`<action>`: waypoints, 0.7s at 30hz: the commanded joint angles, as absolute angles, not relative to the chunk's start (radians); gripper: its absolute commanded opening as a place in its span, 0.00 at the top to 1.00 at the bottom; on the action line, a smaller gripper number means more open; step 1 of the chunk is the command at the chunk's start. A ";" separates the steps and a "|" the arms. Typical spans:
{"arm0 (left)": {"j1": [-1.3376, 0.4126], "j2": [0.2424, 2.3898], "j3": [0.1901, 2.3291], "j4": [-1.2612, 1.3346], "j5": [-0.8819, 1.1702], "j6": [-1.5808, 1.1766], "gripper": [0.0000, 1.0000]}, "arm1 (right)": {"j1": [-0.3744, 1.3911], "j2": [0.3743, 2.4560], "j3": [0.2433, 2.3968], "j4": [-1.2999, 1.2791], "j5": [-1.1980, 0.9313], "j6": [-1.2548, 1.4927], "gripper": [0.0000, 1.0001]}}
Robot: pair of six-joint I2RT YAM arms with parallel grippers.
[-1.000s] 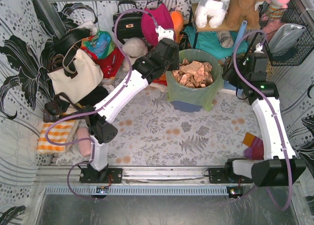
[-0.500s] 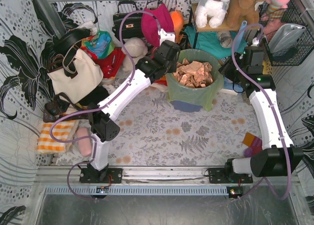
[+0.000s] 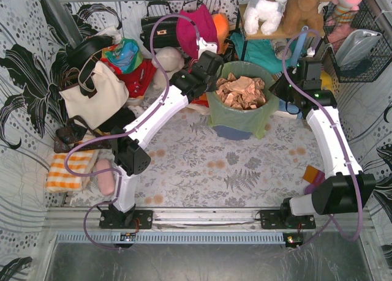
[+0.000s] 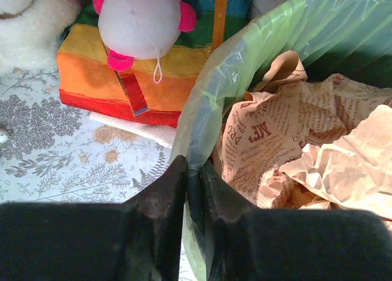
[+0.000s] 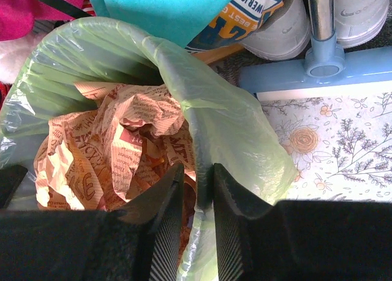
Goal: Tie the trash bag
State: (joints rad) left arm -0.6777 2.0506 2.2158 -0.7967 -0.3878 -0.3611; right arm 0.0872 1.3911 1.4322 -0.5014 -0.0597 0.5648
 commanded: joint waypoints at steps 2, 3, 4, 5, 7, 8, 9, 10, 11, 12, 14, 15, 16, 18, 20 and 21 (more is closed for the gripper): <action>-0.673 2.064 2.244 -0.777 -0.369 -0.357 0.80 | 0.102 1.392 1.434 -0.474 -0.053 0.583 0.76; -0.673 2.065 2.245 -0.777 -0.367 -0.358 0.81 | 0.103 1.390 1.433 -0.475 -0.050 0.581 0.75; -0.672 2.065 2.244 -0.777 -0.365 -0.360 0.82 | 0.104 1.391 1.433 -0.475 -0.049 0.579 0.75; -0.672 2.064 2.242 -0.776 -0.361 -0.361 0.83 | 0.104 1.392 1.433 -0.477 -0.049 0.578 0.76; -0.673 2.066 2.241 -0.776 -0.355 -0.364 0.84 | 0.104 1.393 1.433 -0.479 -0.048 0.578 0.77; -0.673 2.066 2.241 -0.777 -0.354 -0.366 0.86 | 0.104 1.393 1.431 -0.480 -0.046 0.578 0.78; -0.672 2.066 2.241 -0.779 -0.353 -0.368 0.87 | 0.105 1.392 1.429 -0.480 -0.045 0.576 0.78; -0.673 2.065 2.240 -0.779 -0.351 -0.367 0.88 | 0.106 1.390 1.427 -0.480 -0.044 0.578 0.79; -0.673 2.064 2.239 -0.780 -0.346 -0.365 0.88 | 0.106 1.389 1.425 -0.480 -0.042 0.578 0.79; -0.673 2.061 2.236 -0.778 -0.341 -0.362 0.88 | 0.106 1.390 1.425 -0.481 -0.043 0.578 0.79; -0.672 2.055 2.226 -0.773 -0.338 -0.362 0.89 | 0.106 1.391 1.427 -0.482 -0.041 0.579 0.79; -0.672 2.049 2.223 -0.771 -0.336 -0.364 0.88 | 0.107 1.392 1.429 -0.484 -0.043 0.580 0.80; -0.674 2.046 2.223 -0.770 -0.335 -0.365 0.89 | 0.106 1.394 1.429 -0.487 -0.043 0.580 0.80; -0.674 2.041 2.223 -0.770 -0.331 -0.363 0.92 | 0.107 1.397 1.433 -0.494 -0.040 0.580 0.84; -0.675 2.036 2.225 -0.774 -0.325 -0.362 0.98 | 0.109 1.401 1.448 -0.514 -0.038 0.581 0.94; -0.675 2.031 2.226 -0.778 -0.322 -0.363 1.00 | 0.109 1.403 1.457 -0.524 -0.038 0.581 0.98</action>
State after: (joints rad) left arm -0.6712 2.0506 2.2158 -0.7982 -0.3637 -0.3664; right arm 0.0925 1.3926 1.4303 -0.5106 -0.0376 0.5652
